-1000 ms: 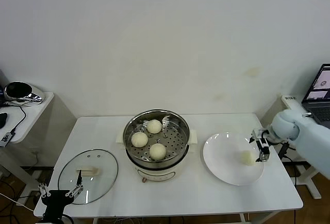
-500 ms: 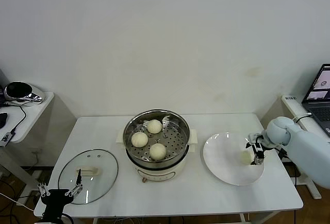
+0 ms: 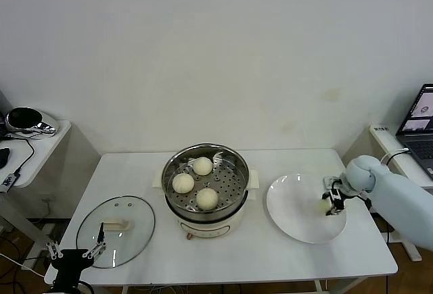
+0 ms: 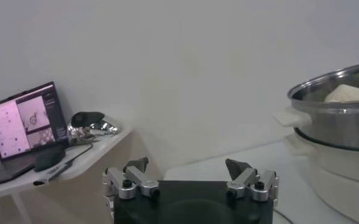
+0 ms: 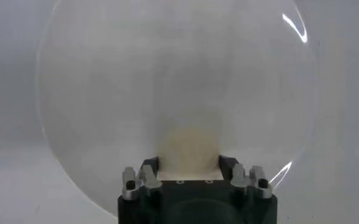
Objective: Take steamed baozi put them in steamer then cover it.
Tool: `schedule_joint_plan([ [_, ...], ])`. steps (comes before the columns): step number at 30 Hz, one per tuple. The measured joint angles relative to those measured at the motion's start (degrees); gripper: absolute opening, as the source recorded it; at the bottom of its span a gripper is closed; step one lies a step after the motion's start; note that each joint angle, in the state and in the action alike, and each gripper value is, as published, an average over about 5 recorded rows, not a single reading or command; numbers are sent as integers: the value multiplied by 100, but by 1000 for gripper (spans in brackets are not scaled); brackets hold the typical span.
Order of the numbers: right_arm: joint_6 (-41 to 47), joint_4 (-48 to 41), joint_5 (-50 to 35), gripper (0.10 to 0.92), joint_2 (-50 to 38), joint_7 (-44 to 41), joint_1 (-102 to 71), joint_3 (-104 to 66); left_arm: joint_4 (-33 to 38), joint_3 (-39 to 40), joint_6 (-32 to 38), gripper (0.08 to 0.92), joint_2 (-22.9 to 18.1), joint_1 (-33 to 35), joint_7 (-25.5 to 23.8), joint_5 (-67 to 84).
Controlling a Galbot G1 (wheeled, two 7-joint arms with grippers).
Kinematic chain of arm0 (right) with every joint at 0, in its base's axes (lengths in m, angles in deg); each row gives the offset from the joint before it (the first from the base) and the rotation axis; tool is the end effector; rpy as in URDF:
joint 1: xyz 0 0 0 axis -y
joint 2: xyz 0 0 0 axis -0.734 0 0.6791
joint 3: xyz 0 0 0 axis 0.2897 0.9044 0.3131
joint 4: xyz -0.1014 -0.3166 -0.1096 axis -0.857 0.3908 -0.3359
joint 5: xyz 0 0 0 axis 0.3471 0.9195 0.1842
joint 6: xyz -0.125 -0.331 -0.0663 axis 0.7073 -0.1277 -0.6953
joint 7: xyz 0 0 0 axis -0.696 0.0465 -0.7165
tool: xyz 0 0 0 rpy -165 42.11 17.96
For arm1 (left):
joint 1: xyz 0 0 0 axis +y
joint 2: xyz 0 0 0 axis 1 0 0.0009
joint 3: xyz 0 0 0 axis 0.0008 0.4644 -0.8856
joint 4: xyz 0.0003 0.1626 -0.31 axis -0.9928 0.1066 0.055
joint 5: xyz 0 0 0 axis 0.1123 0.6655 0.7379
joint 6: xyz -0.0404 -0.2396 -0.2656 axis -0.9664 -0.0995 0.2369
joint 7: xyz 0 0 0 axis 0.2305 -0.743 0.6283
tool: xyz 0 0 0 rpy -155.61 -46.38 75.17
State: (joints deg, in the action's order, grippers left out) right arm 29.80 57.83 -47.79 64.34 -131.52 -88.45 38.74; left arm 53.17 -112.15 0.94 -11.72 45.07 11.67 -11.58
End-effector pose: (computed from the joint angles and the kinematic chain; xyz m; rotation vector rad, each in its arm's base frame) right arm 0.5060 -0.2018 -0.2407 1.1135 -1.3645 1.3699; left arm 0.1166 0.1186 -0.2950 0.2580 -2.9579 -0.4759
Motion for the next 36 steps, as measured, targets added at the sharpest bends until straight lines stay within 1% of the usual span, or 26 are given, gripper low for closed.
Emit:
schedule_joint_plan([
  [2, 33, 62, -58, 474, -44, -12, 91, 79, 0, -4, -1, 823, 5, -9, 0, 0],
  [4, 68, 140, -142, 460, -101, -30, 229, 201, 0, -7, -3, 823, 9, -18, 0, 0],
  [11, 224, 485, -598, 467, -241, -78, 1089, 830, 1, 25, -9, 823, 3, -44, 0, -4],
  [18, 530, 1000, -1436, 467, -154, -20, 2454, 1815, -8, 58, -25, 823, 26, -93, -4, -5],
  [27, 1103, 1599, -2832, 474, 476, 285, 4166, 3155, -72, 81, -22, 823, 53, -165, -4, 18],
  [36, 1811, 1706, -4138, 475, 1459, 832, 4726, 3849, -62, 68, 8, 823, 22, -124, 4, 30],
])
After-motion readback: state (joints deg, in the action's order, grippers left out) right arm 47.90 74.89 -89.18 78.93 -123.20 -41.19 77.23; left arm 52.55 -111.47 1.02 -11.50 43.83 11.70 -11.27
